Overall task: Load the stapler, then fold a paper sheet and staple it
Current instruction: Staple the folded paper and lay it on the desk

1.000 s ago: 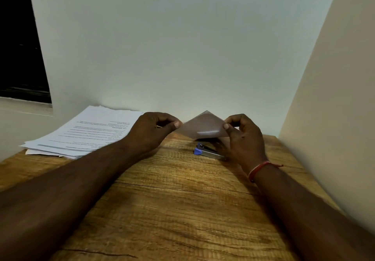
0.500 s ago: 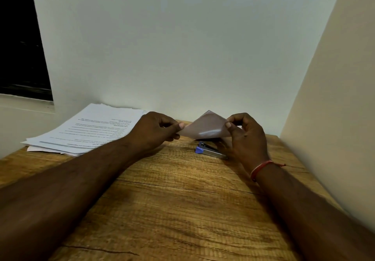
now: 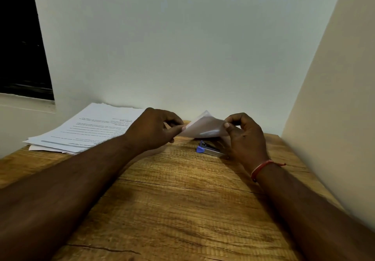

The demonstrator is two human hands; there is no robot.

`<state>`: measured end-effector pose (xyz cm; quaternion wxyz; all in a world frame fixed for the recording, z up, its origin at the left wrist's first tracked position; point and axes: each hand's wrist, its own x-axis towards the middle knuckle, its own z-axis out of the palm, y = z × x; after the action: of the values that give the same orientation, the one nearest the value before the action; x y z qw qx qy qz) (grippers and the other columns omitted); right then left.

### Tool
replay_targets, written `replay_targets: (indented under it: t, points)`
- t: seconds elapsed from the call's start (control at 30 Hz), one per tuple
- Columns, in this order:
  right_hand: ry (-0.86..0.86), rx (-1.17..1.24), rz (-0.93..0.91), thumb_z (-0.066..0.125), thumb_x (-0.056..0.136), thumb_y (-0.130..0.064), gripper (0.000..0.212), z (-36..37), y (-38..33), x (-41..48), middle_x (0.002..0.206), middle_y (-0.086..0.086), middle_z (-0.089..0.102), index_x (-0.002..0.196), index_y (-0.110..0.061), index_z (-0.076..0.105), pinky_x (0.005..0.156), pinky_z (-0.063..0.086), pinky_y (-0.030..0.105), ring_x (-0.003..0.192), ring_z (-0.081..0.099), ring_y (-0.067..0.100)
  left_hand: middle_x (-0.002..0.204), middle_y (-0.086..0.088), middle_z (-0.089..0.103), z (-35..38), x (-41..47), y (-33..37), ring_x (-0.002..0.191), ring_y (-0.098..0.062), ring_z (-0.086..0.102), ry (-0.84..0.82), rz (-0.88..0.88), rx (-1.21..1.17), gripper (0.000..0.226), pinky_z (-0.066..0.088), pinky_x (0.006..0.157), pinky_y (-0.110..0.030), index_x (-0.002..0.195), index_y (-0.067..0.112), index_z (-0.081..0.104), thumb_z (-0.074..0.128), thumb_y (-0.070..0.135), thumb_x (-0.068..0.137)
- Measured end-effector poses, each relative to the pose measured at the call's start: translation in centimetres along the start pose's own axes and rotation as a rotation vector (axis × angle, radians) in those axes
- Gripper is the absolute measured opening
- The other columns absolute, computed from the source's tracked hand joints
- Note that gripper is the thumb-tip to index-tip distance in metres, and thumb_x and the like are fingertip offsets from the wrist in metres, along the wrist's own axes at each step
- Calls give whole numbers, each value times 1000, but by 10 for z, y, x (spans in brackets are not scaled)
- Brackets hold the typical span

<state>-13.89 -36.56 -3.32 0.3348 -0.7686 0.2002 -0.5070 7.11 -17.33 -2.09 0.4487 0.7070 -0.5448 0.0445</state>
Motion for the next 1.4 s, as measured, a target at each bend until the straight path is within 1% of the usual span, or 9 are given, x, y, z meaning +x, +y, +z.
replay_targets:
  t: [0.27,0.43,0.6,0.8,0.9,1.0,1.13,1.3,1.4]
  points:
    - [-15,-15,1,72,103,-9,23,-1,-4,-2,99,-14,75,92,-30,73,80,50,11,102,67,2,89,28,80,-4,-1,2,76,-1,74,-76,235,225,13,59,67,-29,102,41,88,90,40,90]
    - [-19,-5,0,72,103,-11,19,-2,-5,-2,101,-13,75,93,-28,73,86,54,25,107,69,9,81,18,79,-4,1,3,72,0,71,5,308,237,4,60,67,-30,93,31,87,87,28,91]
    - [-59,-86,-56,75,102,-18,18,-2,-2,-3,106,-16,75,95,-35,71,92,52,34,113,66,14,78,15,77,-6,3,2,71,0,71,108,261,210,6,61,69,-30,90,28,86,87,22,91]
    - [-56,-189,-176,83,96,-21,27,-2,-8,-6,110,-29,65,108,-41,72,94,44,19,113,58,5,78,15,76,-6,3,3,72,-1,72,146,239,207,5,62,69,-32,90,26,86,87,22,92]
    - [-55,-196,-240,83,96,-16,29,2,-8,-8,107,-33,65,108,-41,75,97,48,23,115,60,8,80,13,77,-3,2,4,73,-4,72,150,247,201,4,63,70,-37,90,26,84,86,23,92]
    - [-70,-186,-222,83,96,-13,26,5,-6,-9,108,-29,67,109,-36,79,98,52,28,117,63,12,82,14,72,1,2,4,72,-7,69,175,248,198,12,62,69,-40,91,27,76,88,26,92]
    - [-42,-186,-206,84,95,-11,22,6,-6,-9,108,-13,75,110,-27,84,99,56,31,116,65,15,68,12,60,3,3,5,61,-7,61,288,166,167,36,52,60,-30,82,26,61,95,35,86]
    - [-46,-189,-238,86,93,-13,21,9,-8,-11,107,-16,76,107,-28,85,98,56,30,116,66,12,74,14,76,6,1,5,71,-1,72,267,99,176,20,59,69,-29,85,26,81,90,43,91]
    - [-37,-202,-240,86,93,-14,19,10,-9,-11,106,-13,78,106,-28,85,97,55,29,115,66,12,76,11,77,8,1,11,73,-6,70,210,128,245,25,53,65,-28,94,27,90,78,48,100]
